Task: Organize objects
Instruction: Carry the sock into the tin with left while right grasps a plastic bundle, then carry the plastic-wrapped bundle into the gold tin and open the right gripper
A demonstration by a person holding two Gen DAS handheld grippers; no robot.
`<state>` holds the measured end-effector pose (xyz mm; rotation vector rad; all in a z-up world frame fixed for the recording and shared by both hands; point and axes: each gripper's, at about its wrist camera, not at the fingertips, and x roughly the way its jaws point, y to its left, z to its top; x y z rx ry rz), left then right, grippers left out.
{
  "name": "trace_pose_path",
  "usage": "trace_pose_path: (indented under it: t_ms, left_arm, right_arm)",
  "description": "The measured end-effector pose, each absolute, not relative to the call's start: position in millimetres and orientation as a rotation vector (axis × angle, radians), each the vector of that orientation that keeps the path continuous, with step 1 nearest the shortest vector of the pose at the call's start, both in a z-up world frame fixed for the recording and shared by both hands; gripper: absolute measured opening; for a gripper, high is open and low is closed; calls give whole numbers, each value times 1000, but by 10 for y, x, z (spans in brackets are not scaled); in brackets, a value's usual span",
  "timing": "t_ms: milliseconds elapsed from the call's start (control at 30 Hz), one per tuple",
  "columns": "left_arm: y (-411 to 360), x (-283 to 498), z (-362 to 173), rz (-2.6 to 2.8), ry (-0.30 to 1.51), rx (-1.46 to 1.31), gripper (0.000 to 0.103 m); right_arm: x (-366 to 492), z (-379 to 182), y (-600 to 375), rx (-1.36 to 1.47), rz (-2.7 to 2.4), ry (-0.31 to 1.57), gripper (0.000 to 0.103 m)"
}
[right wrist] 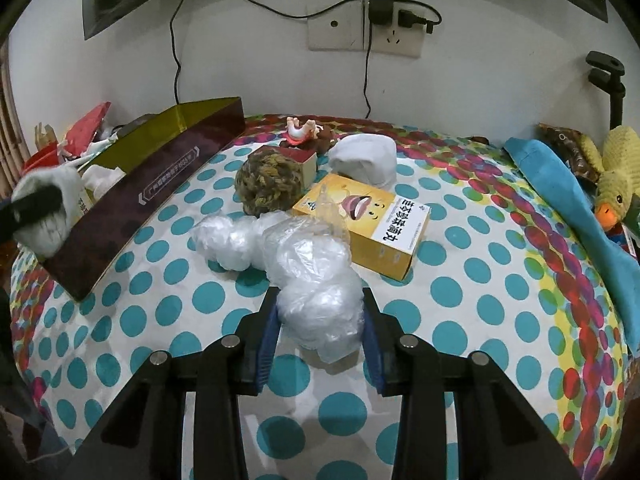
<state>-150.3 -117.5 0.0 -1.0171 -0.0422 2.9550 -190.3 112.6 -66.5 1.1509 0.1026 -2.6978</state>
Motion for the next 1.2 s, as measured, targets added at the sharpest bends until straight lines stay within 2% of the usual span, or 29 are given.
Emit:
trace_pose_path:
  t_ms: [467, 567, 633, 767, 900, 1033, 1200]
  left_arm:
    - [-1595, -1637, -82, 3055, -36, -1113, 38]
    - [-1603, -1642, -88, 3058, -48, -1101, 44]
    - [-1617, -1651, -90, 3060, -60, -1103, 55]
    - [-1624, -1635, -76, 3060, -62, -1087, 60]
    - [-1616, -1604, -57, 3072, -42, -1077, 69]
    - [-1628, -1511, -31, 3105, -18, -1054, 73]
    - [-1684, -1375, -11, 3108, -43, -1039, 74]
  right_arm:
    - [-1879, -651, 1053, 1137, -2686, 115, 35]
    - [-1877, -631, 1036, 1133, -2685, 122, 35]
    - [-1872, -595, 1029, 1121, -2693, 126, 35]
    - [-1872, -523, 1010, 1104, -2698, 127, 35]
    - [-1898, -466, 926, 1090, -2690, 137, 35]
    - [-1924, -422, 817, 1075, -2683, 144, 35]
    - [-1988, -358, 566, 1052, -2660, 178, 36]
